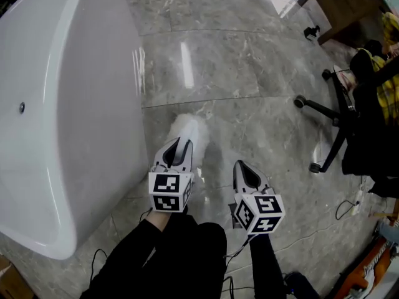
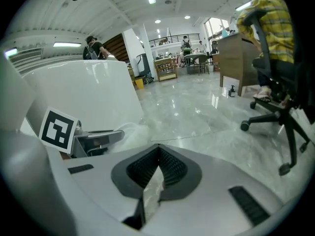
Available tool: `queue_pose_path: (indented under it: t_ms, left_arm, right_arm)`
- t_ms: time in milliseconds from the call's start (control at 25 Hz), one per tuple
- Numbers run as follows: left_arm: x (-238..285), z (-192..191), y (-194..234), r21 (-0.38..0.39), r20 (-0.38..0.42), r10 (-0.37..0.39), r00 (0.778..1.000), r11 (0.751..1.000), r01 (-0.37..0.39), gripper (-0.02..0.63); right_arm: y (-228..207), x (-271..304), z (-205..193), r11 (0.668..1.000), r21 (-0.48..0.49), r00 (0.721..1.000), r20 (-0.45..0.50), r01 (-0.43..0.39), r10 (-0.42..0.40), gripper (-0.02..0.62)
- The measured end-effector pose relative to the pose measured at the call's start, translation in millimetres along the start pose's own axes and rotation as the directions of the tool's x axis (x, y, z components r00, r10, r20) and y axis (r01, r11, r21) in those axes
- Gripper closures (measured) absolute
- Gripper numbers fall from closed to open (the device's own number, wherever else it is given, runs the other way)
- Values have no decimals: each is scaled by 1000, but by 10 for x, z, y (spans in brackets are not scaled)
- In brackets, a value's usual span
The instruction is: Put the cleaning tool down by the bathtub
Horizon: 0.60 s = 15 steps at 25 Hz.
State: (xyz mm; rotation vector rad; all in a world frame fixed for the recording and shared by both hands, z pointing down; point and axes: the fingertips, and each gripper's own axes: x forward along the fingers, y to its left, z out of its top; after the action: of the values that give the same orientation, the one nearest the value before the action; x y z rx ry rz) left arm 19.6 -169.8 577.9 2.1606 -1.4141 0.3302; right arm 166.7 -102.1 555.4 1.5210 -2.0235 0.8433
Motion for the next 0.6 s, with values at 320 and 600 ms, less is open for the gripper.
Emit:
queue_pose_path:
  t_ms: [320,600]
  left_arm:
    - [329,-407,337,27,28,46,999,999,-46,505]
    - [488,-733,519,53,25,84,996,995,-86,505]
  right_arm:
    - [-32,508,-171,996,-85,999,11,-42,43,596]
    - [-50,663,-286,992,-113,998,20,-55,58,595]
